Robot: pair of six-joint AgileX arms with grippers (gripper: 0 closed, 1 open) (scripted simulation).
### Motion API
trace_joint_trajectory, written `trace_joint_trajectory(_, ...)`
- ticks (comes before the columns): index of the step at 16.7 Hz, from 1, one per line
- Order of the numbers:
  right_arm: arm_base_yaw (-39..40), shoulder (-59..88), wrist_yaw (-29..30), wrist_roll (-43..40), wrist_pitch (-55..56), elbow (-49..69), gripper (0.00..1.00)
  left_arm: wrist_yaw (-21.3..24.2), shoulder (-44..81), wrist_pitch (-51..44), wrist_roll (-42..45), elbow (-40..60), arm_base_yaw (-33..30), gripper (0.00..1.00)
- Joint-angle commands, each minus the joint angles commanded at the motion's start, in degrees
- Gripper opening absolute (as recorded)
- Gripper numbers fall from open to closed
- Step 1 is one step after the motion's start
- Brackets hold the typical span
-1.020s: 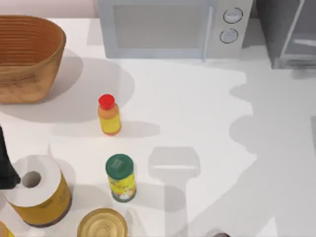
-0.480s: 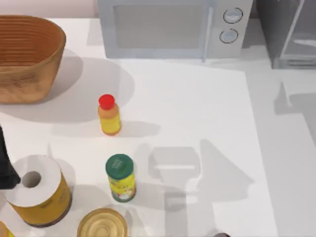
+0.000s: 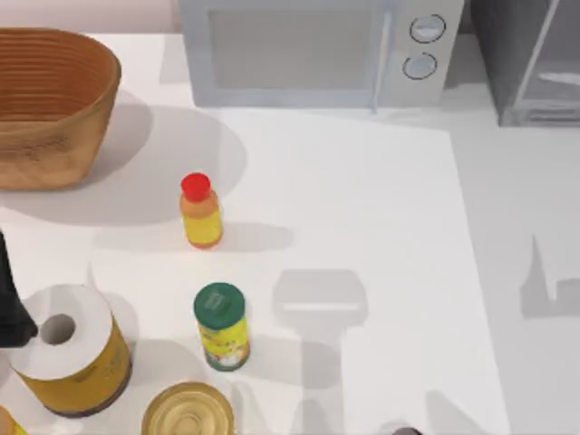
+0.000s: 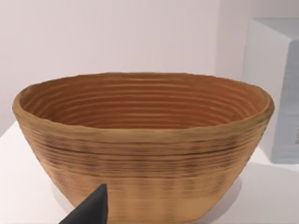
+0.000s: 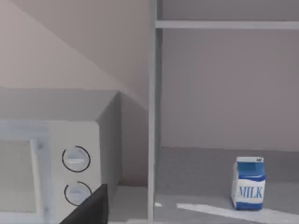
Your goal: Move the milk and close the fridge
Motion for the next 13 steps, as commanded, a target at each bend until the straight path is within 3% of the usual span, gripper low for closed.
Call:
trace_joint_trajectory(5, -0.1, -10.0, 3.3, -0.3, -7.0, -9.2, 1.00, 0.0, 0.0, 0.0, 0.0, 0.0, 0.0, 1.00)
trace_joint_trajectory(13, -0.2, -11.5, 3.5, -0.2, -9.1, -8.1, 1.00, 0.0, 0.0, 0.0, 0.0, 0.0, 0.0, 1.00)
